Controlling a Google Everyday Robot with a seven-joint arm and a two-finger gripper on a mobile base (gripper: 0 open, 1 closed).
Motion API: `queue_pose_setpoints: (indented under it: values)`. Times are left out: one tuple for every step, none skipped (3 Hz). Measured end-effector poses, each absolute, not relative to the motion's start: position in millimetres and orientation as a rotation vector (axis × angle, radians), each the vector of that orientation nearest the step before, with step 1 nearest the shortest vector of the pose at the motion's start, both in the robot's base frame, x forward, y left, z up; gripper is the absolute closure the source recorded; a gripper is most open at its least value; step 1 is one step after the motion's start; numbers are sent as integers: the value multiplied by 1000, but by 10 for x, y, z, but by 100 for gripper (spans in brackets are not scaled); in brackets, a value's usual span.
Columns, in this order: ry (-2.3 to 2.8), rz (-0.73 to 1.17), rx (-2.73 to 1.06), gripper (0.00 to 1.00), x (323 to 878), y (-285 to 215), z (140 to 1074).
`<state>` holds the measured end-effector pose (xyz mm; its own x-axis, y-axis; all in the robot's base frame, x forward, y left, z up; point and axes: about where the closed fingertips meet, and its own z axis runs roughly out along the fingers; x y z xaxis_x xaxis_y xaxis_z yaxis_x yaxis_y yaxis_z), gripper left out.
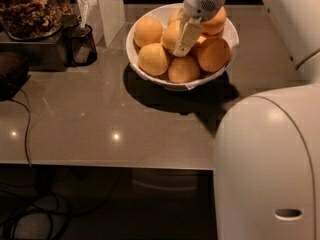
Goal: Pick orange from white bowl
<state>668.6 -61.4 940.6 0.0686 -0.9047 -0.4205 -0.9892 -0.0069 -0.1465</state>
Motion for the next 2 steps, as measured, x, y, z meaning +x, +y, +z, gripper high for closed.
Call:
queue_pose_setpoints:
  values:
    - [1914,207,-1897,100,6524,-727,9632]
    - [1925,135,-1784,100,5988,-991,10149]
